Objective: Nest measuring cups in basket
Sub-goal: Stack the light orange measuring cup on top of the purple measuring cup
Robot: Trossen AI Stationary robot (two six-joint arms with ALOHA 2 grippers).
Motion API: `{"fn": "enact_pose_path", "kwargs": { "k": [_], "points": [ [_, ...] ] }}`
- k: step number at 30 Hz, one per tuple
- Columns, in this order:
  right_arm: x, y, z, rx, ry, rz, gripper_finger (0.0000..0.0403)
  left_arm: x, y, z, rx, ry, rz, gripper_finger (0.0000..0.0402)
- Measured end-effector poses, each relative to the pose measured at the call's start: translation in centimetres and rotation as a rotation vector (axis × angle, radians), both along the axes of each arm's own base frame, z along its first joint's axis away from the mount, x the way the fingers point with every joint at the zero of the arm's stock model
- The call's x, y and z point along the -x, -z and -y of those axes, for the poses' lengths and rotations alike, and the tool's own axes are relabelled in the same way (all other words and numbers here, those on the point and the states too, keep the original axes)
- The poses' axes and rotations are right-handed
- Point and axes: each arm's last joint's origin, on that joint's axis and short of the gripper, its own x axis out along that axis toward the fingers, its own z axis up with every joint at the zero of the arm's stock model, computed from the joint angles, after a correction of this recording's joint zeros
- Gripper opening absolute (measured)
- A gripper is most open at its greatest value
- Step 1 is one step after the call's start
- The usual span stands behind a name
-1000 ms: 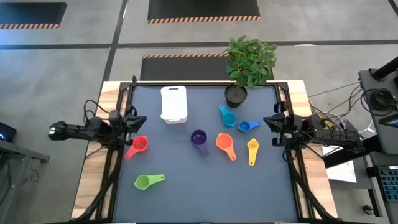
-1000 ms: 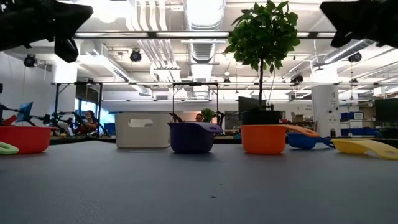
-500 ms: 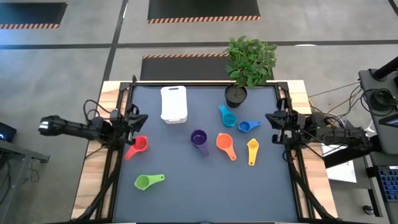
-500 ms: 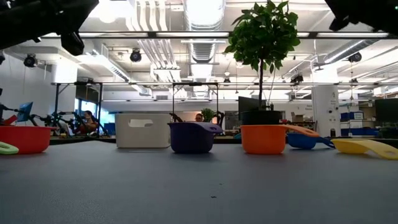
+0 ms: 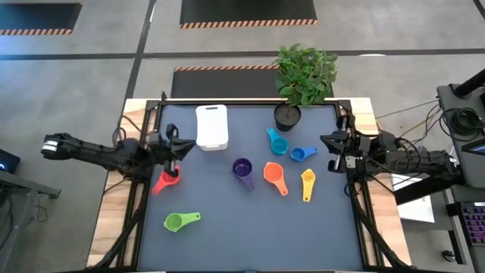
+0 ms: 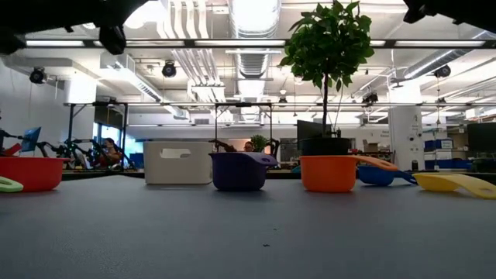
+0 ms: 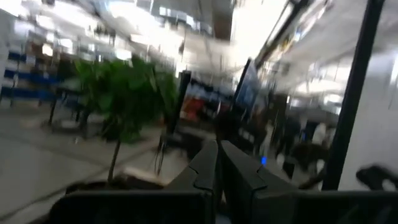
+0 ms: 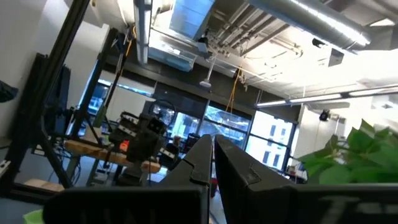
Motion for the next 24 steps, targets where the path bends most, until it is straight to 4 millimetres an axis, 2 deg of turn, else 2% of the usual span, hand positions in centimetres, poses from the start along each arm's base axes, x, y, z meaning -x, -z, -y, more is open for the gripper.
{"fn": "enact_pose_path", "kwargs": {
  "k": [11,16,24],
  "points": [
    [0.1,-0.3,0.0,0.066,0.033,0.005,0.0009,-5.2,-2.5,1.7,0.075,0.063,-0.474,0.0000],
    [0.1,-0.3,0.0,0.079,0.040,0.011,0.0009,-9.3,-2.2,2.9,-0.004,0.082,-0.591,0.0000],
    [0.2,-0.6,0.0,0.080,0.040,0.035,0.0009,-16.4,-0.9,4.3,-0.231,0.139,-0.725,0.0000]
  ]
}}
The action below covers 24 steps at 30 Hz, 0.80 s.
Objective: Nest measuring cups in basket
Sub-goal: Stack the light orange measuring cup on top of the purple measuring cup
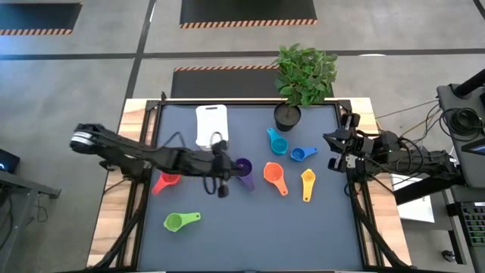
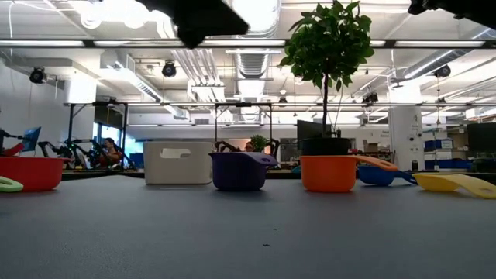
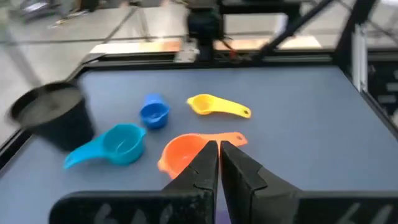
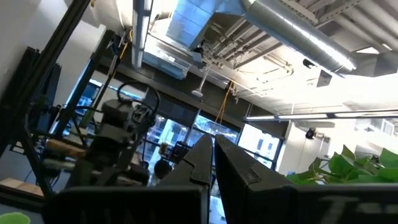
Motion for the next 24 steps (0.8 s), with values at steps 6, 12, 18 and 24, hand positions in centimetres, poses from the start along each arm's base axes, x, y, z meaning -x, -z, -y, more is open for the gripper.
{"fn": "enact_pose_path", "kwargs": {
  "k": [6,12,18,24],
  "points": [
    [0.0,0.0,0.0,-0.012,-0.006,0.000,0.0009,-4.3,1.3,-0.2,-0.039,0.131,-0.093,0.0023],
    [0.0,0.0,0.0,-0.036,-0.019,-0.001,0.0009,-7.5,3.4,-0.6,-0.064,0.178,-0.213,0.0105],
    [-0.1,0.1,0.0,-0.060,-0.031,-0.010,0.0009,-10.7,4.9,-0.2,-0.147,0.229,-0.288,0.0193],
    [-0.1,0.3,0.0,-0.056,-0.028,-0.029,0.0009,-13.1,6.9,-0.3,-0.192,0.257,-0.410,0.0221]
  ]
}}
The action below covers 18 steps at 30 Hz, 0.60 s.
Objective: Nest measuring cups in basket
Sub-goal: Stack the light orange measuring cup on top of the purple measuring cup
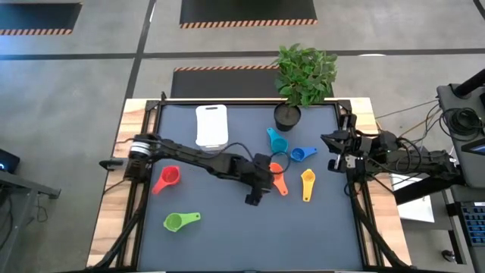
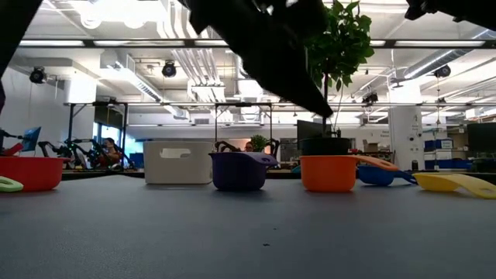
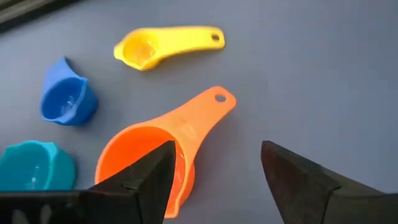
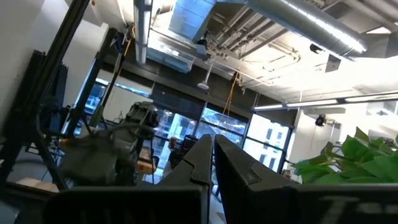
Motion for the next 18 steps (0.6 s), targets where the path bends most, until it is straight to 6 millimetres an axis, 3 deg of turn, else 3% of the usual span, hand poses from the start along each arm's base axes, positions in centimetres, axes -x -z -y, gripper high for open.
{"fn": "enact_pose_path", "kwargs": {
  "k": [11,18],
  "points": [
    [0.0,0.0,0.0,0.030,0.015,0.002,0.0009,-1.5,2.7,-1.9,-0.021,-0.029,-0.062,0.0188],
    [0.0,-0.1,0.0,0.046,0.024,0.004,0.0009,-1.7,4.2,-1.9,-0.038,-0.014,-0.094,0.0151]
  ]
}}
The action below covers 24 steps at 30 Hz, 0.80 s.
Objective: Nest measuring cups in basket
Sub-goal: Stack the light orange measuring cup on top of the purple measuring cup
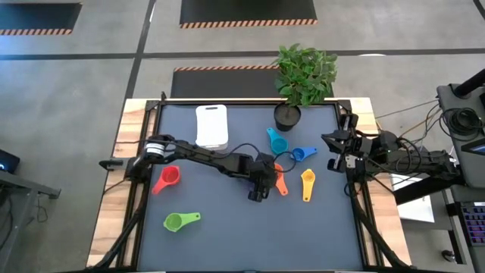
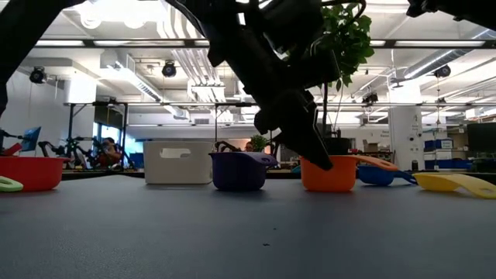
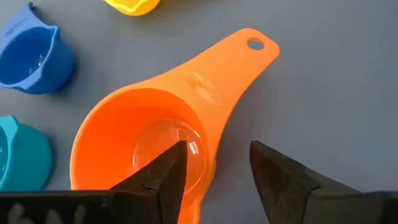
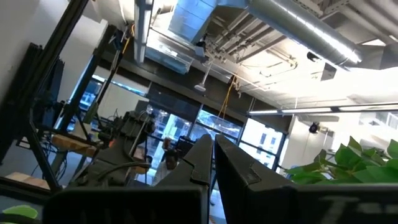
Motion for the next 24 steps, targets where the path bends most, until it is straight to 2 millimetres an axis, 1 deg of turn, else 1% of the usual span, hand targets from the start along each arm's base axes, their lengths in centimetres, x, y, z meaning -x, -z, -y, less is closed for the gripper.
{"fn": "enact_pose_path", "kwargs": {
  "k": [16,18,24],
  "points": [
    [0.01,0.00,0.01,0.037,0.021,-0.002,0.0009,-0.02,0.02,-0.67,-0.026,0.008,-0.002,0.0011],
    [0.00,0.00,0.01,0.037,0.021,-0.002,0.0009,-0.01,0.03,-0.68,-0.031,0.013,-0.003,0.0004],
    [0.00,0.02,0.02,0.039,0.029,-0.003,0.0009,-0.01,-0.02,-0.67,-0.039,0.023,-0.006,0.0002]
  ]
}}
